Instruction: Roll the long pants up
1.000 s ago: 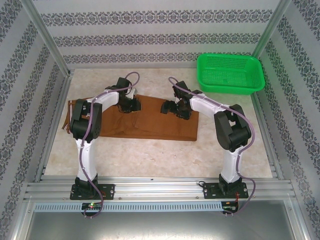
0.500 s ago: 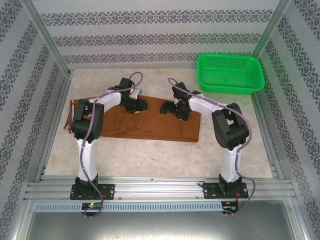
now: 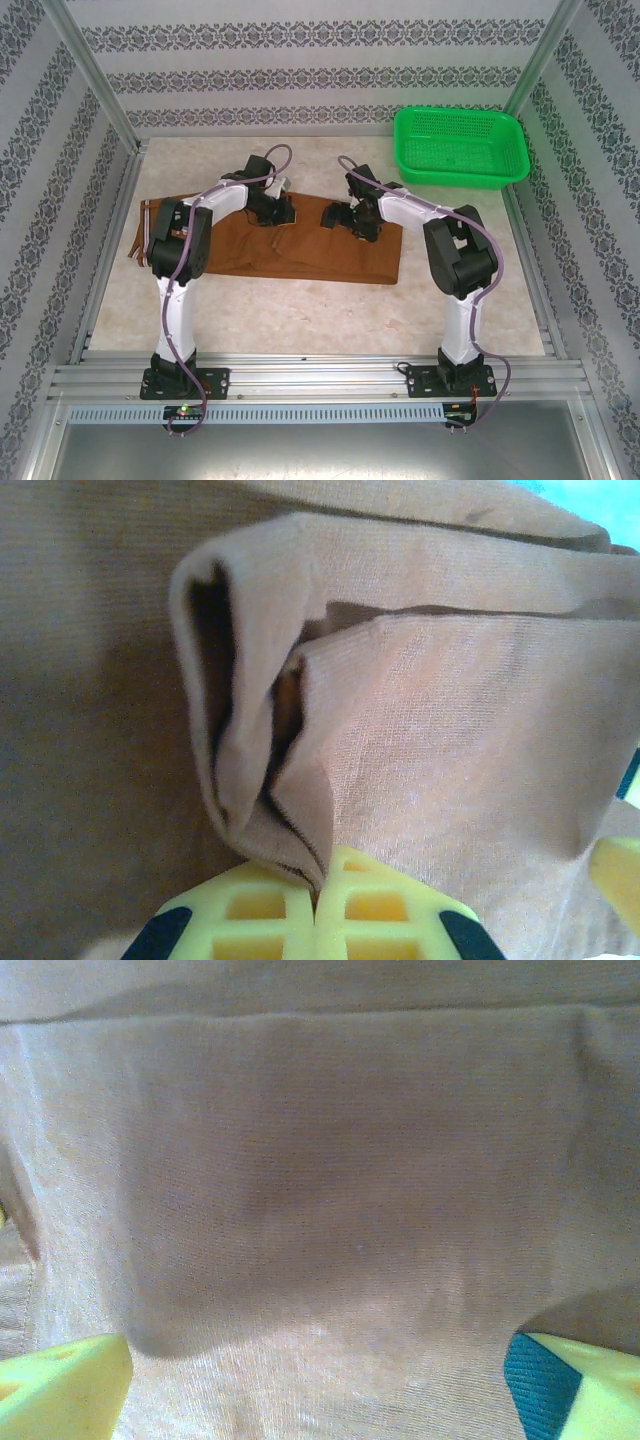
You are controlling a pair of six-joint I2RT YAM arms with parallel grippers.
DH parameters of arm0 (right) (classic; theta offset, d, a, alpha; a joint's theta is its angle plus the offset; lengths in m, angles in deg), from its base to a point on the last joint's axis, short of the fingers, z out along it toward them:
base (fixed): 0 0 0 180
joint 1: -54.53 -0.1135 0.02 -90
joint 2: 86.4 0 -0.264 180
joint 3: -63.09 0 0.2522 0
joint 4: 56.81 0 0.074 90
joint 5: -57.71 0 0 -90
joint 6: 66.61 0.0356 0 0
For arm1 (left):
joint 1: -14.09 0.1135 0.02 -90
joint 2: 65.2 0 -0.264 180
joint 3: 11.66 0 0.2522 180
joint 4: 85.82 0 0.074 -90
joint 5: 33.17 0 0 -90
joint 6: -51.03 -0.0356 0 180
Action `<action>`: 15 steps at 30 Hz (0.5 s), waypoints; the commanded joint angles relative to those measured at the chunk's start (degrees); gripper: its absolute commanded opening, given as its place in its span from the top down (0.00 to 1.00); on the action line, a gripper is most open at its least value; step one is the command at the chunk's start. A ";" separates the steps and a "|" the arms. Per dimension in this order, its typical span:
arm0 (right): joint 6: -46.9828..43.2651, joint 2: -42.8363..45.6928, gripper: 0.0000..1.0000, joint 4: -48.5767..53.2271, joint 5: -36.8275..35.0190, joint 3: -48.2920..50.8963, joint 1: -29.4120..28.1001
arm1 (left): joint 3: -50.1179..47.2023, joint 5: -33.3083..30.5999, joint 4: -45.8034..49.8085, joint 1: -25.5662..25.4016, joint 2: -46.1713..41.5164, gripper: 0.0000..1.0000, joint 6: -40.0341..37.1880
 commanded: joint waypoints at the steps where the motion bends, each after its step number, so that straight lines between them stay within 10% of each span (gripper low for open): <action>1: 0.24 5.42 0.02 -0.51 -0.08 1.71 2.89 | 0.62 -7.77 8.00 -0.91 -9.80 1.00 -2.17; 15: -4.16 6.99 0.02 2.03 2.19 0.56 8.95 | 1.46 -23.78 30.99 15.56 -25.23 1.00 -3.72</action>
